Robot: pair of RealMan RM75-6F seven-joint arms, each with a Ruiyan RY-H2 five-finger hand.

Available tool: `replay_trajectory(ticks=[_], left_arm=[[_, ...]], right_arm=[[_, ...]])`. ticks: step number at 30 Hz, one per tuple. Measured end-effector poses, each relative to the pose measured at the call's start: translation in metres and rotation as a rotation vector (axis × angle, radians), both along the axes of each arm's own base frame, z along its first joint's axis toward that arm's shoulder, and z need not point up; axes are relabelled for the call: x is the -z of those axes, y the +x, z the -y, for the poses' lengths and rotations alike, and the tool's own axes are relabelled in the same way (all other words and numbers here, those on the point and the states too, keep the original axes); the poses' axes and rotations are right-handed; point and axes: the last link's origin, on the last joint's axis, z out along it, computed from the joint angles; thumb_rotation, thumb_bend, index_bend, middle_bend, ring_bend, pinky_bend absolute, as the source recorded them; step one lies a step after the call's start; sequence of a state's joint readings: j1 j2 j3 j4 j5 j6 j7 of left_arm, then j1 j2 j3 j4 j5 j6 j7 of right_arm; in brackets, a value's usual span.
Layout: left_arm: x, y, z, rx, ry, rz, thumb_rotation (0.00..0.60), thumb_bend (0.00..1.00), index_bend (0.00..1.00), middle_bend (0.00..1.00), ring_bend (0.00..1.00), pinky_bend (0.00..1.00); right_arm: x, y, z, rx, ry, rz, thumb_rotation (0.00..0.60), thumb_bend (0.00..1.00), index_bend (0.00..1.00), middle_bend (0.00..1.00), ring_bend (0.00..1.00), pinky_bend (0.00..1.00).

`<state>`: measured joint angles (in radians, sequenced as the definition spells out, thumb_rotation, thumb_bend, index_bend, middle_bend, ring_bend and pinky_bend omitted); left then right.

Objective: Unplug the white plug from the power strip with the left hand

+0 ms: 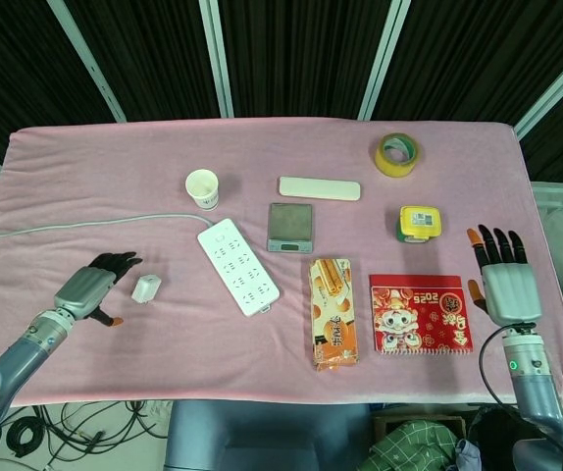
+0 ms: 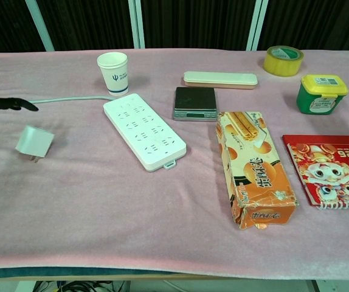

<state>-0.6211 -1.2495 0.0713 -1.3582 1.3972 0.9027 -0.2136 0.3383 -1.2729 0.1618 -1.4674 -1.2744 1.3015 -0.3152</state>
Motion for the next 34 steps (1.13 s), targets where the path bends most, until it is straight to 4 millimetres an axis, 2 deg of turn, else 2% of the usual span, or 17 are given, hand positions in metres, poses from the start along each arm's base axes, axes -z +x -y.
replay_trajectory(ticks=[8, 11, 16, 21, 27, 34], left_arm=[[-0.04, 0.021, 0.023, 0.022, 0.148, 0.049, 0.6, 0.05, 0.1, 0.01, 0.0, 0.0], [-0.057, 0.021, 0.043, 0.016, 0.223, 0.033, 0.6, 0.05, 0.1, 0.01, 0.0, 0.0], [-0.078, 0.008, 0.091, -0.07, 0.319, 0.005, 0.6, 0.05, 0.1, 0.01, 0.0, 0.0], [-0.092, -0.003, 0.128, -0.118, 0.416, 0.007, 0.6, 0.05, 0.11, 0.01, 0.0, 0.0], [-0.098, -0.003, 0.159, -0.069, 0.472, -0.008, 0.6, 0.06, 0.16, 0.02, 0.0, 0.0], [-0.09, -0.002, 0.167, -0.007, 0.486, -0.047, 0.6, 0.07, 0.16, 0.02, 0.0, 0.0]], right_arm=[[-0.016, -0.019, -0.041, 0.036, -0.048, 0.041, 0.6, 0.31, 0.06, 0.04, 0.06, 0.06], [-0.018, -0.021, -0.056, 0.033, -0.057, 0.052, 0.6, 0.31, 0.06, 0.04, 0.06, 0.06], [-0.017, -0.018, -0.082, 0.014, -0.07, 0.072, 0.6, 0.31, 0.06, 0.04, 0.06, 0.06], [-0.006, -0.013, -0.107, -0.004, -0.027, 0.086, 0.6, 0.31, 0.06, 0.04, 0.06, 0.06], [0.01, -0.009, -0.118, -0.028, 0.012, 0.098, 0.6, 0.31, 0.06, 0.04, 0.06, 0.06], [0.018, -0.005, -0.118, -0.068, 0.026, 0.102, 0.6, 0.31, 0.06, 0.04, 0.06, 0.06]])
